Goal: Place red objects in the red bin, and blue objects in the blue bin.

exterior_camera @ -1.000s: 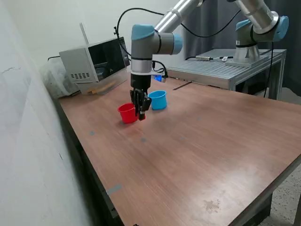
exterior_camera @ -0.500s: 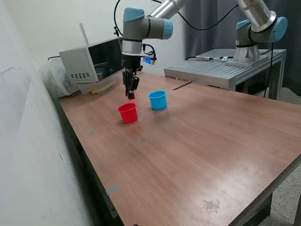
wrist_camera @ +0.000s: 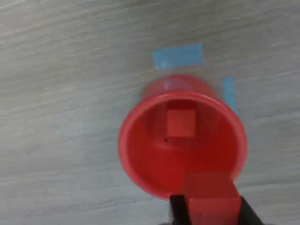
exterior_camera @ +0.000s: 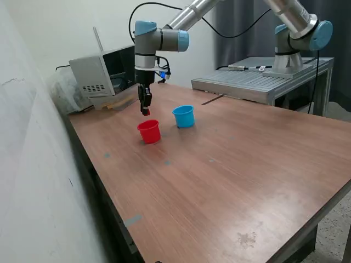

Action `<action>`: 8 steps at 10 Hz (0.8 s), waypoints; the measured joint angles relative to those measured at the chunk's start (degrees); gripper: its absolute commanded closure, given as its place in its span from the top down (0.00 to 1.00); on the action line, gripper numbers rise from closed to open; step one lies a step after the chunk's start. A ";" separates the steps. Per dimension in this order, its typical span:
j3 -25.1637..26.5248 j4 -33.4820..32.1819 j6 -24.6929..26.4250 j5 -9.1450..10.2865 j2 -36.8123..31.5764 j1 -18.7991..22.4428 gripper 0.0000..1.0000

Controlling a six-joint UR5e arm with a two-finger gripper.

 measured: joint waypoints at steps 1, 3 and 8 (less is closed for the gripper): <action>0.02 -0.03 -0.03 0.00 0.13 -0.16 1.00; 0.10 -0.06 -0.04 0.00 0.17 -0.20 1.00; 1.14 1.09 -0.67 -0.15 -1.71 0.26 1.00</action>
